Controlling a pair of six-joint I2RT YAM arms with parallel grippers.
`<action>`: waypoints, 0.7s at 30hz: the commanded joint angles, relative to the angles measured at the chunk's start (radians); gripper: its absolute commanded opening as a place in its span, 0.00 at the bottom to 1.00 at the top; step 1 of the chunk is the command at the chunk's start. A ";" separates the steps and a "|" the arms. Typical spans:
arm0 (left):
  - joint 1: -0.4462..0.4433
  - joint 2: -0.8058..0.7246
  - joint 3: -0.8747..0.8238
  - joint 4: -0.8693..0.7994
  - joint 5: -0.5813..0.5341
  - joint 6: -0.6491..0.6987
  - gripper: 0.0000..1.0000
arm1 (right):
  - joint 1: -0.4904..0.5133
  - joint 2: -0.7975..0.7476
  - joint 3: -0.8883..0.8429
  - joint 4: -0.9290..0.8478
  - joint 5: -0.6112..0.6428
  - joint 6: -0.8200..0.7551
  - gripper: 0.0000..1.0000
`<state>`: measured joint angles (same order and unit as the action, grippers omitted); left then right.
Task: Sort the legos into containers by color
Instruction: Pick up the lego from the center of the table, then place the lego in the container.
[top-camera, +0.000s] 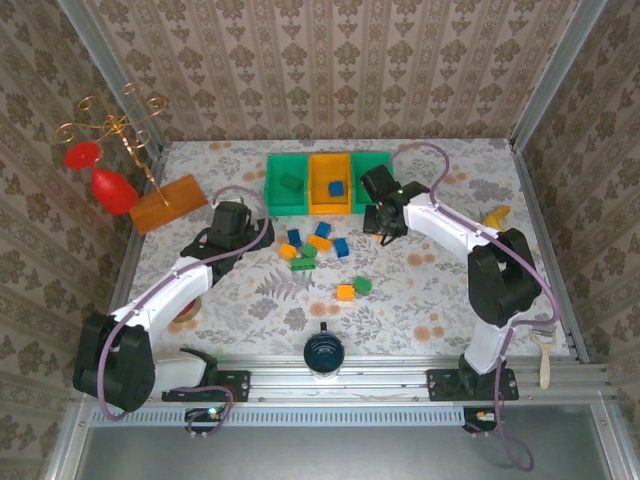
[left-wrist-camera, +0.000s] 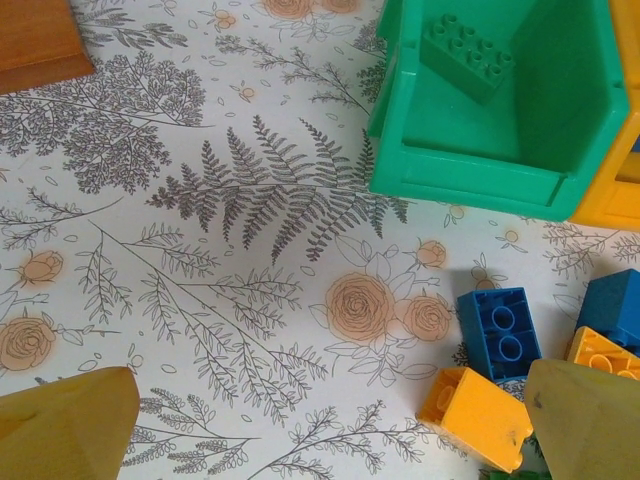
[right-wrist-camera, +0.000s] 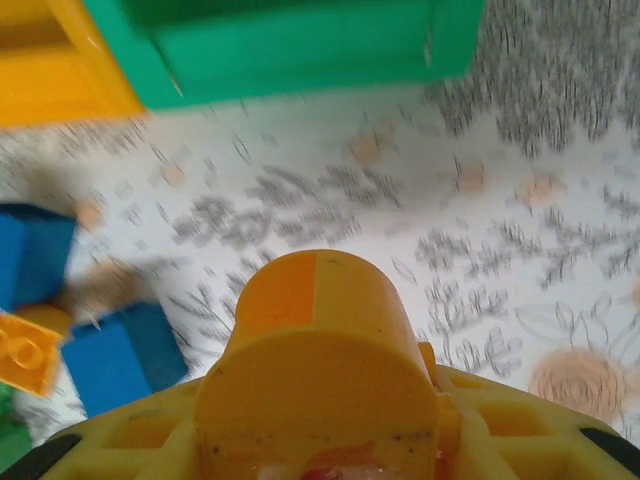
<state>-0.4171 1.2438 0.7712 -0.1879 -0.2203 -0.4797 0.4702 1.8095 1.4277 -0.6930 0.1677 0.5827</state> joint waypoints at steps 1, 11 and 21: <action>0.006 -0.003 0.024 -0.023 0.015 -0.007 1.00 | -0.014 0.048 0.095 -0.050 0.053 -0.051 0.37; 0.006 -0.015 0.013 -0.027 0.040 -0.008 1.00 | -0.067 0.210 0.344 -0.050 0.058 -0.105 0.38; 0.003 -0.006 0.013 -0.023 0.085 -0.011 1.00 | -0.073 0.376 0.525 -0.072 0.119 -0.169 0.43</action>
<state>-0.4171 1.2438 0.7727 -0.1967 -0.1650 -0.4797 0.3954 2.1525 1.9026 -0.7326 0.2478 0.4496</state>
